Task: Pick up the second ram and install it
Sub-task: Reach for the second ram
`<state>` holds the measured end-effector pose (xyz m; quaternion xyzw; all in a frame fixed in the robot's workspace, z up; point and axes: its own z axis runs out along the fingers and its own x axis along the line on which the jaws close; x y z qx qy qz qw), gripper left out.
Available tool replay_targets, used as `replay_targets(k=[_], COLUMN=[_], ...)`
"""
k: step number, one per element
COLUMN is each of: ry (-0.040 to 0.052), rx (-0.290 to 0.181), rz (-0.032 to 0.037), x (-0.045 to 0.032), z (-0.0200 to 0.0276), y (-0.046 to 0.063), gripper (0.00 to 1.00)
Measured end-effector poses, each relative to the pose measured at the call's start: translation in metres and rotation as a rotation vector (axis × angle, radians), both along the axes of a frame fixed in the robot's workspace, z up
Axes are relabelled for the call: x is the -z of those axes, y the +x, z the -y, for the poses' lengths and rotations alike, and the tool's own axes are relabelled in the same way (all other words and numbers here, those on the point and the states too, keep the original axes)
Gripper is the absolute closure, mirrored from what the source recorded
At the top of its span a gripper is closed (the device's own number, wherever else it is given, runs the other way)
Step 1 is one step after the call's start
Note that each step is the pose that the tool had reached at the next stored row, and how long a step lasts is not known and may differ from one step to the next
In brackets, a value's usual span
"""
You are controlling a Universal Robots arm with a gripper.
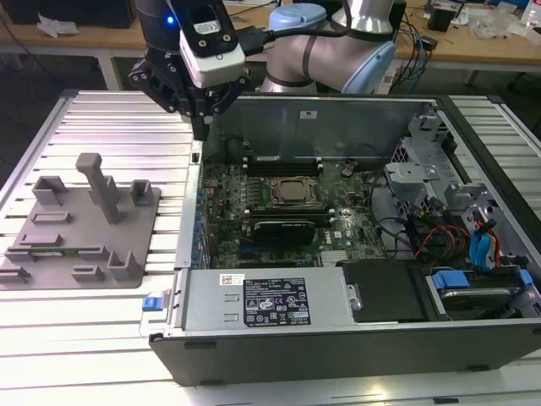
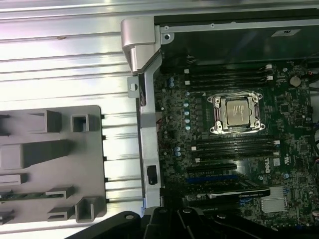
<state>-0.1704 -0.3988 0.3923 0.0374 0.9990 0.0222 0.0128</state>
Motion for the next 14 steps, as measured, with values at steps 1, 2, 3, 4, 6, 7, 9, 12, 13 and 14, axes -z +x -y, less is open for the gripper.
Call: replay_targets(k=[1,2,3,4,6,7,9,12,13,14], ry=[0.0000,0.0000,0.0000,0.0001,0.0000,0.0001,0.0000,0.0000,0.0000,0.0000], rx=[0.000,0.000,0.000,0.000,0.000,0.000,0.000,0.000,0.000,0.000], rz=[0.0000,0.0000,0.0000,0.0001,0.0000,0.0001,0.0000,0.0002,0.0008,0.0012], x=[0.0000,0.0000,0.0000,0.0000,0.0000,0.0001,0.0001,0.0006,0.0012,0.0015], z=[0.0000,0.0000,0.0000,0.0000,0.0000,0.0000,0.0000,0.0000,0.0000,0.0000], y=[-0.001,-0.002,-0.002,-0.003,-0.004,-0.005,-0.009,-0.016,-0.024,-0.030], gripper=[0.92,0.92,0.92,0.92,0.92,0.92,0.92,0.92,0.92,0.92])
